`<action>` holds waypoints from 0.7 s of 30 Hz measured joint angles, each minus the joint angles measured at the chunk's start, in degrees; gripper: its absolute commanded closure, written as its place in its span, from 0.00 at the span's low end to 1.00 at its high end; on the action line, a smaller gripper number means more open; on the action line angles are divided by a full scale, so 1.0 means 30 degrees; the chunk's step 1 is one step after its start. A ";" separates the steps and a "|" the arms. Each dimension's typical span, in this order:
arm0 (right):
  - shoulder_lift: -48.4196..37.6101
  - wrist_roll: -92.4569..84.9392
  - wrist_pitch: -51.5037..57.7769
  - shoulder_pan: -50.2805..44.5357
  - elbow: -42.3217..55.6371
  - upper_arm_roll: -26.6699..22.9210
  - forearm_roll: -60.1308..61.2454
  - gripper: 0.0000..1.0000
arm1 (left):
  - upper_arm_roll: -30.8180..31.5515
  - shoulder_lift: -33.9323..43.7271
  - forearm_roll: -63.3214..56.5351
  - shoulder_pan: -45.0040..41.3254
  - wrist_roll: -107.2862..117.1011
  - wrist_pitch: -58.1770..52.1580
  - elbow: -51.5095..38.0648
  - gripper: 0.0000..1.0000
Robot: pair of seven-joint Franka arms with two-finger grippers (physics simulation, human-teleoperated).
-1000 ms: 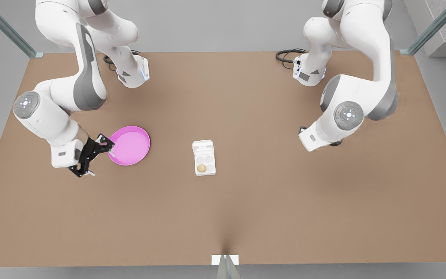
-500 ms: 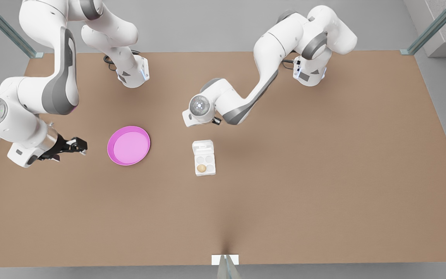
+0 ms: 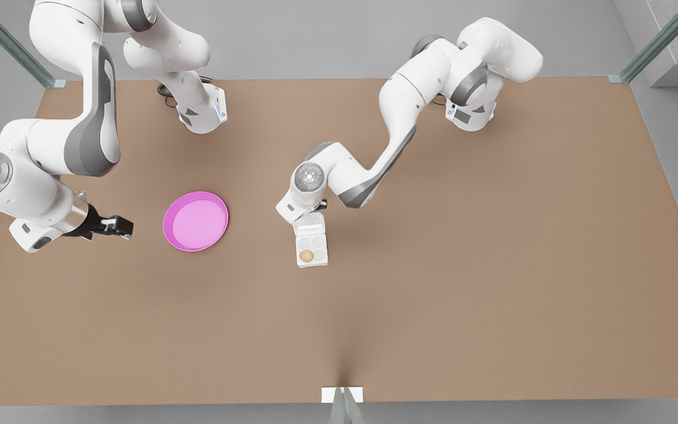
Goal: Pack egg into the box and close the box lid
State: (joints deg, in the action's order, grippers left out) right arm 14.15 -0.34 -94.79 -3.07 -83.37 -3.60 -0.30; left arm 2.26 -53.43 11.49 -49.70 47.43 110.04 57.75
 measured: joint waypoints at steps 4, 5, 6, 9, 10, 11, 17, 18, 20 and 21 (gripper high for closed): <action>0.0050 0.0683 -0.0004 -0.0001 0.0007 0.0000 0.0008 0.00 | -0.0017 -0.0346 -0.0023 -0.0205 0.1255 0.0340 -0.0173 0.79; 0.0062 0.0831 -0.0005 -0.0001 0.0008 0.0000 0.0009 0.00 | -0.0034 -0.0438 -0.0045 -0.0170 0.1518 0.0397 -0.0170 0.79; 0.0072 0.0971 -0.0006 -0.0001 0.0008 0.0000 0.0003 0.00 | -0.0047 -0.0462 -0.0086 -0.0116 0.1760 0.0441 -0.0150 0.79; 0.0080 0.1348 -0.0008 -0.0012 0.0008 0.0000 -0.0001 0.00 | -0.0290 -0.0330 -0.0184 0.0034 0.2365 0.0474 -0.0021 0.79; 0.0081 0.1460 -0.0008 -0.0023 0.0008 0.0000 0.0002 0.00 | -0.0344 -0.0284 -0.0218 0.0109 0.2538 0.0472 -0.0002 0.79; 0.0104 0.1566 -0.0009 -0.0028 0.0008 0.0000 0.0004 0.00 | -0.0374 -0.0247 -0.0249 0.0208 0.2699 0.0469 0.0025 0.79; 0.0140 0.2093 -0.0010 -0.0078 0.0008 0.0025 -0.0013 0.00 | -0.0877 -0.0177 -0.0583 0.1311 0.3354 0.0414 0.0093 0.79; 0.0140 0.2165 -0.0010 -0.0088 0.0008 0.0027 -0.0014 0.00 | -0.0889 -0.0230 -0.0715 0.1551 0.3404 0.0401 0.0088 0.79; 0.0140 0.2298 -0.0010 -0.0090 0.0008 0.0029 -0.0015 0.00 | -0.0894 -0.0281 -0.1013 0.2191 0.3437 0.0377 0.0094 0.79; 0.0140 0.2359 -0.0010 -0.0090 0.0008 0.0029 -0.0016 0.00 | -0.0902 -0.0265 -0.1189 0.2610 0.3423 0.0341 0.0089 0.79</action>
State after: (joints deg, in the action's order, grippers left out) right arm 14.57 6.73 -94.82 -3.34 -83.35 -3.51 -0.35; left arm -0.45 -54.22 7.92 -41.87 57.70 111.06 58.01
